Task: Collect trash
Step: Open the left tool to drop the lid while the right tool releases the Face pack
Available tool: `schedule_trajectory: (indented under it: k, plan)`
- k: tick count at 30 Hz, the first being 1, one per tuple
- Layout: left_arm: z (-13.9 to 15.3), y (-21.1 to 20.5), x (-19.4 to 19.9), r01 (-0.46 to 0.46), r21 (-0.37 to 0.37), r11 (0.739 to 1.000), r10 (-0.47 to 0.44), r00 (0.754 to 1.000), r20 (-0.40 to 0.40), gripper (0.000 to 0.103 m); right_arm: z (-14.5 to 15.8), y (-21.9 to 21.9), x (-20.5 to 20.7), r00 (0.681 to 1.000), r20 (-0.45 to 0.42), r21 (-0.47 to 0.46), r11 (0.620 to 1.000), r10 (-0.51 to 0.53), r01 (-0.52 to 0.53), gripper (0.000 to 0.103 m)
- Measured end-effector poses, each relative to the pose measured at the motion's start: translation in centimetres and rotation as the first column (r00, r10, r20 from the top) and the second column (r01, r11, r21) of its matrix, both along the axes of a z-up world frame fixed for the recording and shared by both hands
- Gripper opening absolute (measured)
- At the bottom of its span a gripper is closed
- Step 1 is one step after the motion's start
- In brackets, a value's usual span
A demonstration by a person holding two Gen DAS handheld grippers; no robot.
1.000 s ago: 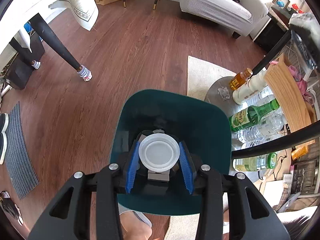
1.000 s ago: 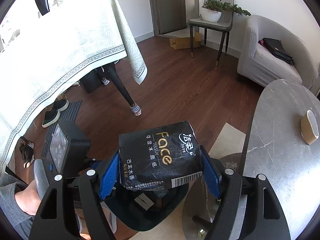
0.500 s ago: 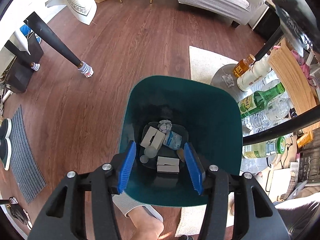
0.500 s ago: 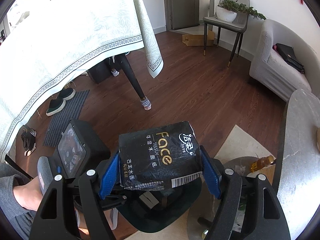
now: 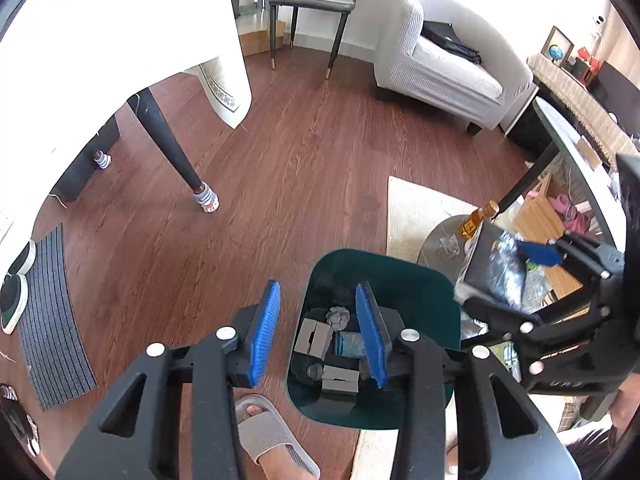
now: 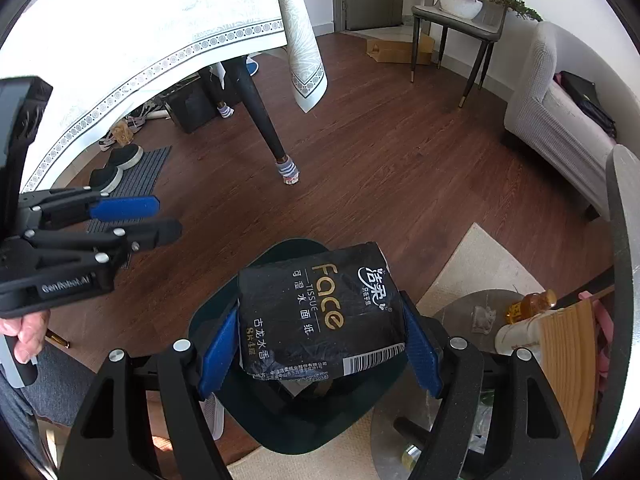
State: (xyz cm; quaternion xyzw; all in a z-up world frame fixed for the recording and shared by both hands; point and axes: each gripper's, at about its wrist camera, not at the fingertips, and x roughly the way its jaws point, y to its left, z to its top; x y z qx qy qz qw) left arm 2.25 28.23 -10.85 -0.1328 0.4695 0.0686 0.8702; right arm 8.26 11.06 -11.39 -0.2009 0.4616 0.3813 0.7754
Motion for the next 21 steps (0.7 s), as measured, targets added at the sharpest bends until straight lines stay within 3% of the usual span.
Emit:
schedule_trajectory:
  k: [7,17,21]
  plan:
    - [3.2,-0.9,0.5,0.020,-0.013,1.000,-0.019,0.998,0.067,0.027,-2.5,0.8,-0.4,0.999,-0.043,-0.052,0.998,0.018,-0.020,0.075]
    - [6.4,-3.7,1.0,0.078,0.012,0.997,-0.078,0.988,0.132,0.026,-5.9,1.3,-0.8,0.996,-0.085,-0.149,0.988,0.032,-0.044,0.076]
    - [7.2,-4.3,1.1,0.081,0.017,0.997,-0.082,0.985,0.150,0.026,-6.4,1.2,-1.2,0.996,-0.072,-0.179,0.982,0.044,-0.057,0.083]
